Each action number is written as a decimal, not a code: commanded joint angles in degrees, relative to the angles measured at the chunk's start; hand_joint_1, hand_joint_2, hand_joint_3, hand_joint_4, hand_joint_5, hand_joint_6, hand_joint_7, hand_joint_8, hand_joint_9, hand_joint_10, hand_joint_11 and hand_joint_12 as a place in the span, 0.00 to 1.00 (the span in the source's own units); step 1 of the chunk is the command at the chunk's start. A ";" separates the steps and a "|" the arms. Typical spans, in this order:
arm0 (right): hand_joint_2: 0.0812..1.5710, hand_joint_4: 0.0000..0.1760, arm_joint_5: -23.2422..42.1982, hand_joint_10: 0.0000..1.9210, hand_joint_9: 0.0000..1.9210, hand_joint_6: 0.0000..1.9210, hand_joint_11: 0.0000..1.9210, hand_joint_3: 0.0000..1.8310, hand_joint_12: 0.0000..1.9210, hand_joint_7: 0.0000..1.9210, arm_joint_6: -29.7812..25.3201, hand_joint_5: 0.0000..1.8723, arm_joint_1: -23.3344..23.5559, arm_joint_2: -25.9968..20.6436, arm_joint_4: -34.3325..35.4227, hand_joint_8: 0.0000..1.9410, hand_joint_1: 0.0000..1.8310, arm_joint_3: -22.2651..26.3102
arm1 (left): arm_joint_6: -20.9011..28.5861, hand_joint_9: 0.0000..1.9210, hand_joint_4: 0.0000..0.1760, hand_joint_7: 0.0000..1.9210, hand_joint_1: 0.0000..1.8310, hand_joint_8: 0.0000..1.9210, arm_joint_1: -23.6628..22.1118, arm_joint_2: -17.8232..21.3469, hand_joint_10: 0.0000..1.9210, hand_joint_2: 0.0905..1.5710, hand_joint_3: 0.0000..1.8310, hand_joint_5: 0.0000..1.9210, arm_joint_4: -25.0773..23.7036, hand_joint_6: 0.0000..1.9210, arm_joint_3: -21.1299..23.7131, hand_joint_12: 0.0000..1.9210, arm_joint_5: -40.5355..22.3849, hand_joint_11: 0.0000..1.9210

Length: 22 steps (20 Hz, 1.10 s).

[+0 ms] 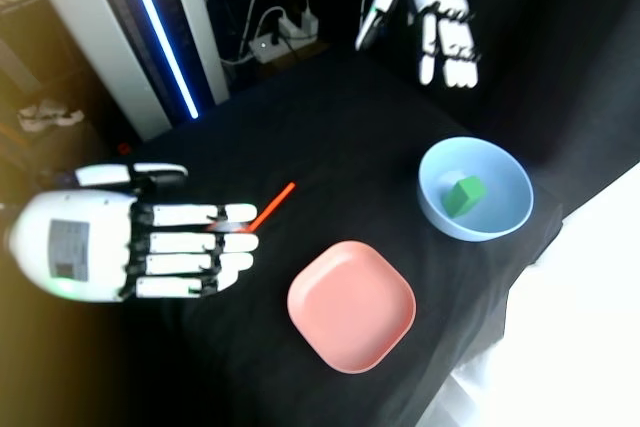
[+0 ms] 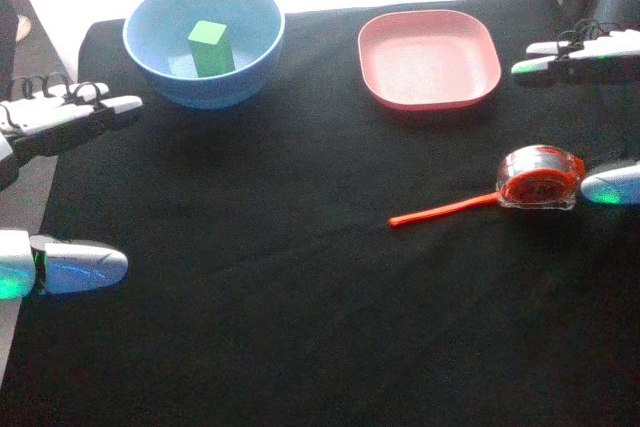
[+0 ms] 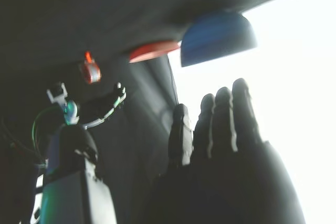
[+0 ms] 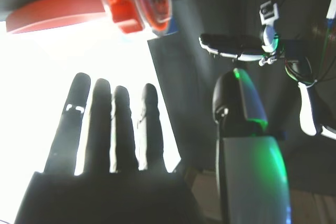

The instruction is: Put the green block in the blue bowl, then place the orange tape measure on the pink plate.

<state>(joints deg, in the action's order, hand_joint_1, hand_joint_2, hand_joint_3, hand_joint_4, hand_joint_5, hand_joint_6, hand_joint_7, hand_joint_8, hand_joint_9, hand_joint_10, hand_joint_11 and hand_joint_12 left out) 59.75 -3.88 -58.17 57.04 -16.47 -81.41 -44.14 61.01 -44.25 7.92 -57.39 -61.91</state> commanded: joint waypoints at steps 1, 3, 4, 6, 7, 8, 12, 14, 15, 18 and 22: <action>0.62 0.49 4.81 0.00 0.15 0.00 0.00 0.00 0.52 0.12 -0.50 0.21 1.22 0.45 2.25 0.00 0.55 -0.44 | 0.45 0.00 0.76 0.01 0.27 0.00 -0.33 0.01 0.00 0.58 0.00 0.06 1.35 0.00 -0.37 0.00 -7.03 0.00; 0.60 0.59 2.95 0.00 0.18 0.00 0.00 0.00 0.57 0.14 -0.50 0.22 2.77 1.07 0.29 0.00 0.55 -0.98 | 0.65 0.00 0.80 0.01 0.28 0.00 -0.22 -0.03 0.00 0.58 0.00 0.05 1.35 0.00 -0.35 0.00 -7.07 0.00; 0.60 0.62 2.04 0.00 0.18 0.00 0.00 0.00 0.59 0.16 -0.50 0.22 3.41 1.46 -0.69 0.00 0.57 -1.36 | 0.88 0.00 0.87 0.01 0.29 0.00 0.05 -0.03 0.00 0.58 0.00 0.05 1.35 0.00 -0.35 0.00 -7.18 0.00; 0.60 0.59 0.51 0.01 0.21 0.00 0.02 0.00 0.61 0.18 -0.50 0.23 4.19 1.94 -2.06 0.01 0.59 -1.85 | 1.01 0.00 0.83 0.01 0.29 0.00 0.16 -0.11 0.00 0.57 0.00 0.05 1.35 0.00 -0.35 0.00 -7.18 0.00; 0.61 0.55 -0.02 0.01 0.22 0.00 0.03 0.00 0.62 0.19 -0.53 0.23 4.33 2.15 -2.54 0.00 0.59 -2.04 | 1.03 0.00 0.81 0.02 0.28 0.00 0.16 -0.18 0.00 0.56 0.00 0.06 1.35 0.00 -0.35 0.00 -7.15 0.00; 0.64 0.54 -0.37 0.01 0.24 0.00 0.03 0.01 0.62 0.20 -0.69 0.23 4.36 2.31 -2.95 0.01 0.61 -2.18 | 1.11 0.00 0.77 0.02 0.29 0.00 0.16 -0.19 0.00 0.57 0.00 0.06 1.35 0.00 -0.35 0.00 -7.13 0.00; 0.67 0.00 -1.69 0.02 0.33 0.01 0.12 0.00 0.60 0.31 -2.25 0.36 4.46 3.50 -4.85 0.01 0.69 -3.09 | 1.22 0.00 0.87 0.02 0.30 0.00 0.17 -0.39 0.00 0.57 0.00 0.06 1.42 0.00 -0.44 0.00 -7.00 0.00; 0.68 0.00 -1.95 0.04 0.42 0.00 0.21 0.00 0.66 0.39 -2.27 0.42 4.51 3.94 -5.21 0.01 0.70 -3.29 | 1.27 0.01 0.84 0.03 0.31 0.00 0.17 -0.62 0.00 0.57 0.00 0.05 1.47 0.00 -0.53 0.00 -6.75 0.00; 0.67 0.00 -1.97 0.05 0.45 0.00 0.23 0.00 0.68 0.42 -2.27 0.45 4.62 4.06 -5.33 0.01 0.71 -3.31 | 1.35 0.02 0.85 0.03 0.31 0.00 0.17 -0.68 0.01 0.57 0.00 0.05 1.54 0.00 -0.59 0.00 -6.71 0.00; 0.72 0.00 -2.11 0.47 0.37 0.00 0.24 0.00 0.83 0.45 -2.27 0.50 4.91 4.47 -5.70 0.61 0.73 -3.41 | 1.45 0.01 0.78 0.03 0.30 0.00 0.18 -0.83 0.00 0.57 0.00 0.05 1.63 0.00 -0.69 0.00 -6.70 0.00; 0.72 0.00 -2.56 0.60 0.39 0.48 0.26 0.00 0.87 0.48 -2.27 0.47 5.01 5.09 -5.76 0.68 0.68 -3.84 | 1.58 0.01 0.76 0.03 0.31 0.00 0.22 -0.98 0.00 0.57 0.00 0.05 1.67 0.00 -0.69 0.00 -6.67 0.00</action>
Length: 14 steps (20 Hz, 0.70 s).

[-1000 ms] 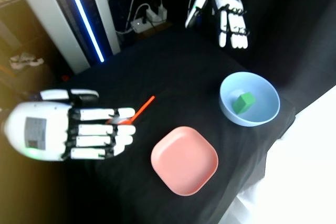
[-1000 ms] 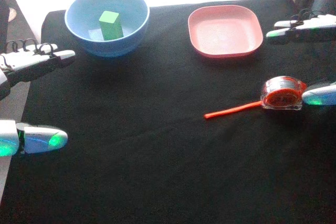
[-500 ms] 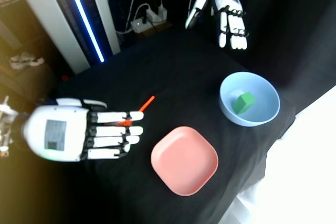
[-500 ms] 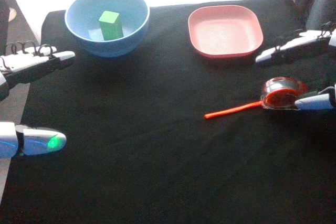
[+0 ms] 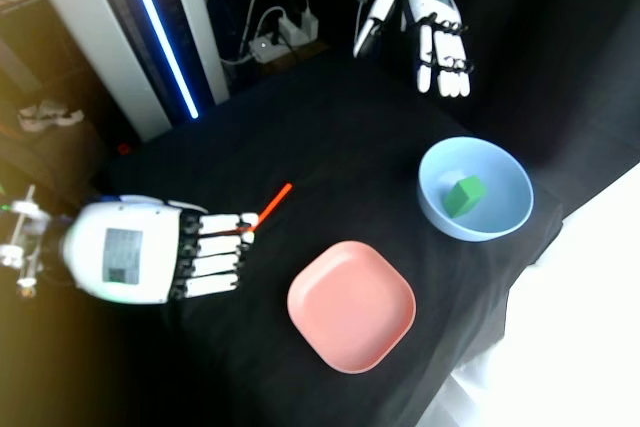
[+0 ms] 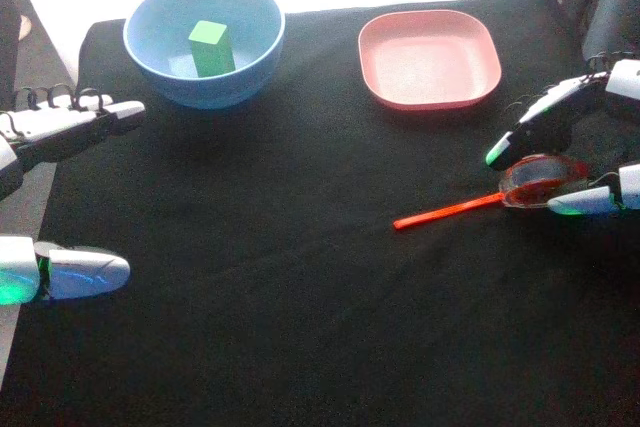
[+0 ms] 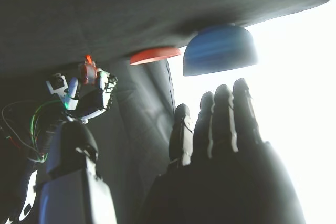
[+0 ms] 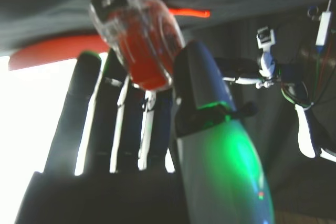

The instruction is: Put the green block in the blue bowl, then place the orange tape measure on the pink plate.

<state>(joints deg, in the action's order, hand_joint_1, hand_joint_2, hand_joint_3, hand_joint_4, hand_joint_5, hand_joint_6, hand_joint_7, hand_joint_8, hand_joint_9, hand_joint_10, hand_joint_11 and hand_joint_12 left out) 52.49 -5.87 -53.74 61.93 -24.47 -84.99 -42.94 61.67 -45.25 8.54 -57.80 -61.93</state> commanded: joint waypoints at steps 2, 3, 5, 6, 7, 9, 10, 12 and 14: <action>0.72 0.00 4.39 0.61 0.43 0.56 0.32 0.00 0.87 0.47 -0.28 0.46 0.64 0.40 2.24 0.61 0.68 -0.45 | 0.47 0.01 0.81 0.03 0.31 0.00 -0.40 -0.04 0.00 0.57 0.00 0.05 1.07 0.00 -0.27 0.00 -6.73 0.00; 0.72 0.00 4.20 0.60 0.44 0.49 0.33 0.00 0.86 0.49 -0.28 0.47 0.66 0.53 2.25 0.64 0.68 -0.57 | 0.52 0.01 0.75 0.03 0.31 0.00 -0.37 -0.09 0.00 0.57 0.00 0.05 1.08 0.00 -0.27 0.00 -6.87 0.00; 0.70 0.00 3.67 0.59 0.49 0.41 0.38 0.00 0.83 0.51 -0.28 0.50 0.67 0.87 2.25 0.63 0.69 -0.98 | 0.67 0.01 0.73 0.03 0.31 0.00 -0.29 -0.15 0.00 0.58 0.00 0.06 1.11 0.00 -0.27 0.00 -7.01 0.00; 0.70 0.00 3.54 0.60 0.50 0.34 0.42 0.00 0.83 0.50 -0.28 0.56 0.67 0.94 2.24 0.65 0.69 -1.08 | 0.73 0.01 0.76 0.03 0.32 0.00 -0.23 -0.18 0.00 0.58 0.00 0.06 1.11 0.00 -0.29 0.00 -7.02 0.00; 0.69 0.00 3.53 0.61 0.49 0.28 0.43 0.00 0.82 0.49 -0.28 0.59 0.74 0.95 2.24 0.67 0.69 -1.17 | 0.79 0.00 0.67 0.02 0.34 0.00 -0.11 -0.22 0.00 0.58 0.00 0.05 1.14 0.00 -0.32 0.00 -7.02 0.00; 0.71 0.00 3.61 0.70 0.47 0.24 0.43 0.00 0.84 0.44 -0.28 0.61 1.22 0.93 2.13 0.75 0.69 -1.19 | 0.85 0.01 0.71 0.03 0.31 0.00 0.24 -0.23 0.00 0.58 0.00 0.06 1.31 0.00 -0.34 0.00 -7.16 0.00; 0.71 0.00 4.52 0.74 0.46 0.23 0.42 0.00 0.90 0.44 -0.28 0.61 2.02 0.84 2.10 0.75 0.69 -1.15 | 1.03 0.02 0.67 0.03 0.32 0.00 0.81 -0.22 0.01 0.58 0.00 0.06 1.54 0.00 -0.35 0.00 -7.64 0.00; 0.70 0.00 5.75 0.70 0.46 0.23 0.39 0.00 0.90 0.46 -0.28 0.60 3.96 0.69 1.85 0.73 0.69 -0.90 | 1.68 0.02 0.68 0.04 0.33 0.00 1.87 -0.16 0.00 0.58 0.00 0.06 2.00 0.00 -0.34 0.00 -8.78 0.00; 0.73 0.00 7.67 0.82 0.45 0.29 0.42 0.00 0.96 0.41 -0.28 0.57 6.42 0.62 1.65 0.79 0.68 -0.80 | 2.20 0.02 0.62 0.04 0.33 0.00 3.34 -0.14 0.00 0.58 0.00 0.07 2.90 0.00 -0.33 0.00 -10.26 0.00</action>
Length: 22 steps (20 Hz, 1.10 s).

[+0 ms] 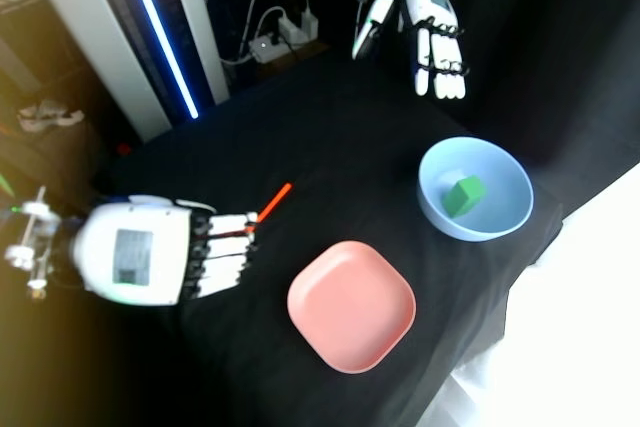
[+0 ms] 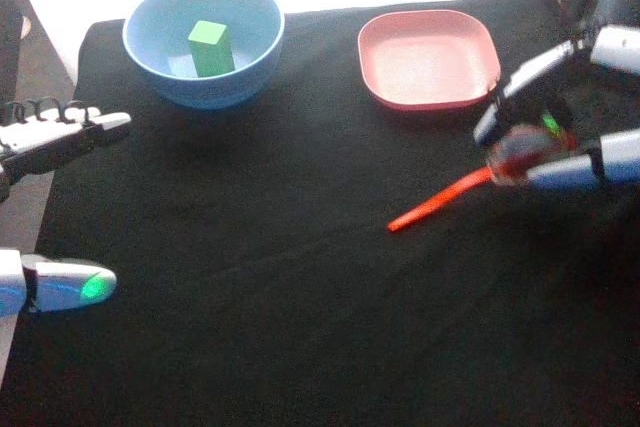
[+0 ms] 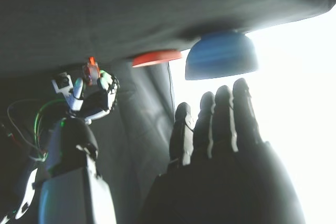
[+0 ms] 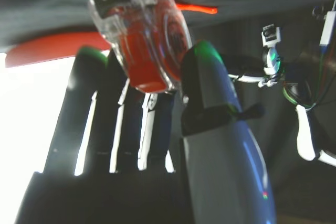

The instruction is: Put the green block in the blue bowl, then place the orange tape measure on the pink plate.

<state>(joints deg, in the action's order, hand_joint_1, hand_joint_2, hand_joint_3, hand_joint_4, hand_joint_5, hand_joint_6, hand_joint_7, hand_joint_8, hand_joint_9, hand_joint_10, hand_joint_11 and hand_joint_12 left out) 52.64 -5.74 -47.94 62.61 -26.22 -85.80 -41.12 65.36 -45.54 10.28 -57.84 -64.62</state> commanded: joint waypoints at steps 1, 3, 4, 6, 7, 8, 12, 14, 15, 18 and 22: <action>0.73 0.00 8.12 0.89 0.45 0.31 0.45 0.00 0.99 0.40 -0.41 0.57 1.26 -0.06 3.44 0.80 0.68 0.00 | 0.44 0.02 0.63 0.04 0.32 0.00 -0.21 0.14 0.00 0.58 0.00 0.07 1.23 0.00 -0.28 0.00 -7.74 0.00; 0.65 0.00 10.18 0.90 0.50 0.37 0.52 0.00 0.99 0.47 -0.14 0.61 2.51 -0.07 5.00 0.74 0.65 -0.14 | 0.45 0.02 0.67 0.04 0.32 0.00 -0.18 0.13 0.00 0.58 0.00 0.07 1.24 0.00 -0.28 0.00 -7.79 0.00; 0.69 0.00 10.62 0.80 0.52 0.29 0.50 0.00 0.90 0.48 0.70 0.59 3.53 -0.07 6.03 0.71 0.68 -0.49 | 0.45 0.02 0.65 0.05 0.33 0.00 -0.18 0.12 0.00 0.58 0.00 0.07 1.24 0.00 -0.28 0.00 -7.91 0.00; 0.67 0.00 10.51 0.69 0.54 0.22 0.52 0.00 0.79 0.52 2.88 0.62 6.20 0.56 7.22 0.63 0.70 -1.83 | 0.46 0.01 0.65 0.04 0.34 0.00 -0.18 0.11 0.00 0.59 0.00 0.06 1.24 0.00 -0.26 0.00 -8.15 0.00; 0.66 0.00 10.39 0.62 0.55 0.24 0.50 0.00 0.74 0.56 3.09 0.62 7.34 1.58 7.94 0.56 0.70 -3.15 | 0.46 0.00 0.60 0.03 0.35 0.00 -0.18 0.07 0.00 0.59 0.00 0.06 1.24 0.00 -0.29 0.00 -8.16 0.00; 0.65 0.00 10.09 0.56 0.58 0.24 0.51 0.00 0.72 0.59 3.10 0.63 8.45 3.36 9.02 0.51 0.71 -5.12 | 0.46 0.00 0.66 0.03 0.37 0.00 -0.18 -0.03 0.00 0.59 0.00 0.06 1.24 0.00 -0.32 0.00 -8.15 0.00; 0.65 0.00 4.56 0.54 0.57 0.40 0.52 0.00 0.58 0.61 3.10 0.54 13.16 10.14 9.28 0.34 0.77 -12.18 | 0.68 0.02 0.58 0.04 0.36 0.00 -0.18 -0.06 0.01 0.59 0.00 0.08 1.24 0.00 -0.41 0.00 -8.12 0.00; 0.63 0.00 0.69 0.53 0.55 0.26 0.42 0.00 0.63 0.63 3.10 0.63 14.22 13.51 9.28 0.32 0.77 -15.75 | 0.69 0.02 0.53 0.03 0.37 0.00 -0.20 -0.28 0.00 0.59 0.00 0.08 1.24 0.00 -0.52 0.00 -8.05 0.00; 0.63 0.00 -1.03 0.53 0.55 0.25 0.39 0.00 0.66 0.66 3.10 0.64 14.39 14.95 9.21 0.28 0.77 -17.21 | 0.71 0.02 0.53 0.03 0.37 0.00 -0.21 -0.39 0.00 0.59 0.00 0.08 1.24 0.00 -0.60 0.00 -8.09 0.00; 0.63 0.00 -8.40 0.46 0.61 0.36 0.56 0.00 0.49 0.65 3.09 0.57 14.52 18.96 7.24 0.25 0.77 -21.84 | 1.00 0.01 0.49 0.03 0.37 0.00 -0.39 -0.77 0.00 0.58 0.00 0.08 1.06 0.00 -0.84 0.00 -8.37 0.00; 0.63 0.00 -14.98 0.51 0.60 0.18 0.55 0.00 0.58 0.65 3.08 0.64 14.51 21.17 4.98 0.25 0.77 -24.83 | 1.03 0.02 0.63 0.03 0.35 0.00 -0.67 -0.90 0.00 0.58 0.00 0.09 0.93 0.00 -0.88 0.00 -8.76 0.00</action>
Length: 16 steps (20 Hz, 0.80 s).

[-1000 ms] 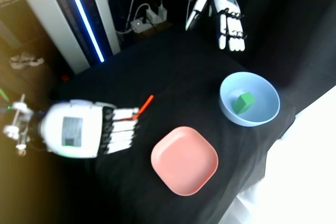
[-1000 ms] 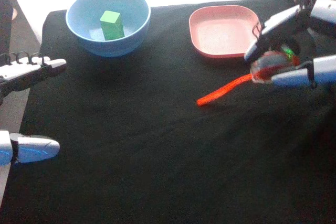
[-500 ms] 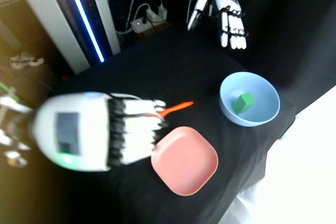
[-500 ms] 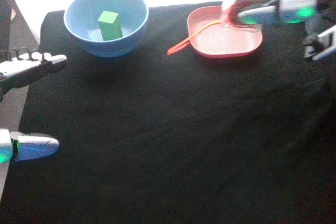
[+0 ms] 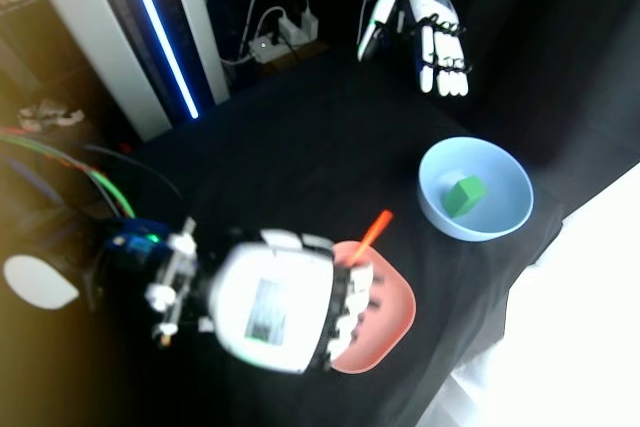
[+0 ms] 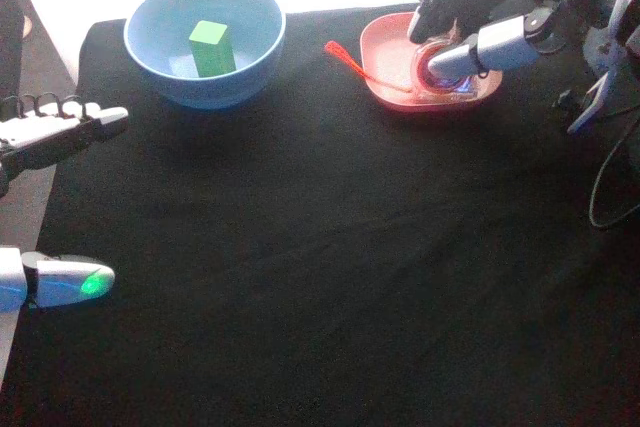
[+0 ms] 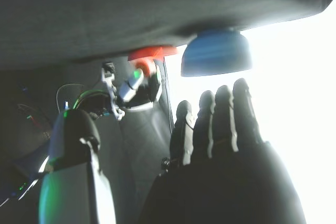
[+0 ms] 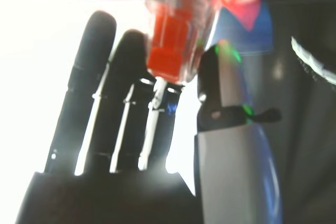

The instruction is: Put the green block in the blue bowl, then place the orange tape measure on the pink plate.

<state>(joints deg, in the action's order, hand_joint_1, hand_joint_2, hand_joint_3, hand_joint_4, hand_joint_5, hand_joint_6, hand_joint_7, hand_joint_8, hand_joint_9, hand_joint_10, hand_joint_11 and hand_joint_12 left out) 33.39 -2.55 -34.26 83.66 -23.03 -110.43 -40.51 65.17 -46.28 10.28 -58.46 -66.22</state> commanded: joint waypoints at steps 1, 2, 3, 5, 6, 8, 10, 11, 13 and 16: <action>0.62 0.00 3.64 0.50 0.61 0.21 0.53 0.00 0.57 0.66 -0.11 0.64 0.83 0.33 1.21 0.23 0.77 -0.48 | 0.44 0.02 0.62 0.03 0.35 0.00 -0.53 -0.20 0.00 0.58 0.00 0.09 0.92 0.00 -0.30 0.00 -7.18 0.01; 0.63 0.00 3.24 0.53 0.58 0.21 0.48 0.00 0.57 0.63 -0.11 0.64 0.83 0.42 0.57 0.26 0.77 -0.62 | 0.47 0.02 0.56 0.03 0.36 0.00 -0.59 -0.29 0.00 0.58 0.00 0.09 0.88 0.00 -0.34 0.00 -7.16 0.00; 0.63 0.00 3.17 0.53 0.59 0.19 0.37 0.00 0.57 0.65 -0.11 0.63 0.83 0.43 0.15 0.27 0.77 -0.64 | 0.51 0.02 0.54 0.04 0.36 0.00 -0.65 -0.43 0.00 0.58 0.00 0.09 0.84 0.00 -0.42 0.00 -7.11 0.00; 0.57 0.00 3.22 0.24 0.45 0.01 0.28 0.00 0.66 0.43 -0.58 0.37 0.83 0.42 -0.72 0.04 0.64 -0.61 | 0.69 0.01 0.57 0.03 0.36 0.00 -0.66 -0.74 0.00 0.59 0.00 0.09 0.83 0.00 -0.60 0.00 -6.93 0.00; 0.55 0.26 3.76 0.15 0.34 0.00 0.20 0.00 0.67 0.27 -0.98 0.22 0.83 0.40 -0.88 0.01 0.51 -0.62 | 0.89 0.01 0.59 0.03 0.36 0.00 -0.65 -0.90 0.00 0.59 0.00 0.09 0.83 0.00 -0.74 0.00 -6.77 0.00; 0.50 0.74 6.44 0.01 0.12 0.00 0.01 0.00 0.55 0.08 -3.17 0.08 0.83 0.36 -0.88 0.00 0.46 -0.60 | 0.94 0.00 0.63 0.03 0.37 0.00 -0.51 -1.01 0.00 0.59 0.00 0.08 0.83 0.00 -0.79 0.00 -6.84 0.00; 0.49 0.98 9.87 0.00 0.01 0.01 0.00 0.00 0.30 0.01 -3.64 0.02 0.84 -0.21 0.22 0.00 0.44 0.54 | 0.94 0.01 0.58 0.04 0.35 0.00 -0.34 -1.03 0.00 0.58 0.00 0.08 0.84 0.00 -0.86 0.00 -7.02 0.00; 0.49 1.00 11.65 0.00 0.00 0.00 0.00 0.00 0.25 0.00 -3.65 0.00 0.84 -1.35 1.28 0.00 0.44 1.63 | 0.94 0.01 0.59 0.03 0.35 0.00 -0.30 -1.04 0.00 0.58 0.00 0.08 0.89 0.00 -0.89 0.00 -7.29 0.00; 0.49 0.97 18.12 0.00 0.00 0.00 0.00 0.00 0.03 0.00 -3.62 0.00 0.82 -7.53 4.72 0.00 0.44 7.45 | 0.95 0.02 0.86 0.05 0.32 0.01 -0.11 -1.01 0.00 0.56 0.00 0.08 1.20 0.00 -0.59 0.00 -9.28 0.00; 0.48 0.99 27.38 0.00 0.00 0.00 0.00 0.00 0.00 0.00 -3.59 0.00 -1.27 -16.67 8.17 0.00 0.42 17.09 | 1.01 0.00 0.62 0.04 0.36 0.00 1.33 -0.42 0.00 0.58 0.00 0.08 1.25 0.00 0.95 0.00 -13.22 0.00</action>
<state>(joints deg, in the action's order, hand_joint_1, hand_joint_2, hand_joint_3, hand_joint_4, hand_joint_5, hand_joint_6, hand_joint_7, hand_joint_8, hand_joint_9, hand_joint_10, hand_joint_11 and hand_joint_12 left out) 54.46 -5.41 -36.40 65.36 -15.53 -92.14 -39.79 67.09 -46.98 11.16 -57.25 -71.40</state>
